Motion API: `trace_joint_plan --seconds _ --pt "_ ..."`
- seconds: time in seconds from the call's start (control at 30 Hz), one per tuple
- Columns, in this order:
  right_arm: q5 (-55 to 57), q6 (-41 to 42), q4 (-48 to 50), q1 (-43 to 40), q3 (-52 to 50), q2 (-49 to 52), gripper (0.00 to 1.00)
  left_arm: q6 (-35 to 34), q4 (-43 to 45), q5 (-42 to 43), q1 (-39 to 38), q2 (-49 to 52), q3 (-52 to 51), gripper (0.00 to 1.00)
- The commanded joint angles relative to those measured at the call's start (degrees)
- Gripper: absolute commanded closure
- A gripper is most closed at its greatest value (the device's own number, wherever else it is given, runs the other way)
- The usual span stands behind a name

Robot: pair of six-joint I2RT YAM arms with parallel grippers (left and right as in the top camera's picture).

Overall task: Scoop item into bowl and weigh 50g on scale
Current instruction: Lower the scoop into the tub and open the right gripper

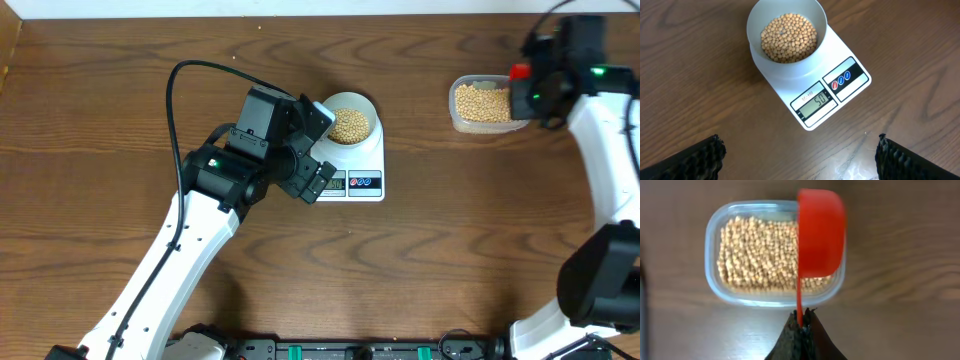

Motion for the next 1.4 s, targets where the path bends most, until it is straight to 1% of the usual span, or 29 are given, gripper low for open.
trace_joint_plan --seconds 0.0,0.07,0.17,0.27,0.37,0.43,0.5,0.53,0.63,0.67,0.7,0.73,0.77,0.87,1.1,1.27,1.37 --pt "-17.62 8.35 3.1 -5.86 -3.54 -0.98 0.95 -0.09 -0.02 0.66 0.2 0.13 0.2 0.02" --pt "-23.3 10.05 5.7 -8.04 -5.86 -0.98 0.93 -0.09 -0.02 0.68 0.2 0.13 0.2 0.02" --pt "-32.35 12.52 10.32 -10.88 -10.67 -0.98 0.95 -0.11 -0.02 0.68 0.2 0.13 0.2 0.02" --pt "-36.68 13.29 12.94 -12.2 -14.16 -0.98 0.96 -0.09 -0.02 0.68 0.2 0.13 0.2 0.02" --pt "-38.29 13.33 14.38 -12.85 -16.52 -0.98 0.96 -0.09 -0.02 0.68 0.2 0.13 0.2 0.02" --pt "-38.27 13.81 14.82 -12.92 -17.25 -0.98 0.92 -0.09 -0.02 0.68 0.2 0.13 0.2 0.02" --pt "-38.25 14.4 14.91 -12.92 -17.44 -0.98 0.81 -0.11 -0.02 0.68 0.2 0.13 0.2 0.02" --pt "-38.25 14.4 14.91 -12.92 -17.44 -0.98 0.74 -0.09 -0.02 0.68 0.2 0.13 0.2 0.02" --pt "-38.05 14.91 15.23 -12.96 -17.42 -0.98 0.37 -0.09 -0.02 0.68 0.2 0.13 0.2 0.02" --pt "-37.68 15.3 15.3 -12.98 -17.42 -0.98 0.27 -0.09 -0.02 0.68 0.2 0.13 0.2 0.02" --pt "-37.53 15.26 15.32 -13.09 -17.42 -0.98 0.2 -0.09 -0.02 0.68 0.2 0.13 0.2 0.02" --pt "-37.29 15.37 15.34 -13.27 -17.4 -0.98 0.12 -0.11 -0.02 0.68 0.2 0.13 0.2 0.02" --pt "-37.13 16.37 15.39 -13.57 -17.31 -0.98 0.01 -0.09 -0.02 0.68 0.2 0.13 0.2 0.02" --pt "-37.2 20.96 15.39 -14.86 -16.87 -1.01 0.01 -0.09 -0.02 0.68 0.2 0.13 0.2 0.02" --pt "-37.9 21.84 10.82 -16.98 -14.82 -3.78 0.01 -0.09 -0.02 0.68 0.2 0.13 0.2 0.02" --pt "-34.84 21.29 7.8 -16.94 -14.29 -11.02 0.01 -0.09 -0.02 0.68 0.2 0.13 0.2 0.02" --pt "-34.77 18.99 5.2 -16.83 -14.29 -16.9 0.01 -0.09 -0.02 0.68 0.2 0.13 0.2 0.02"
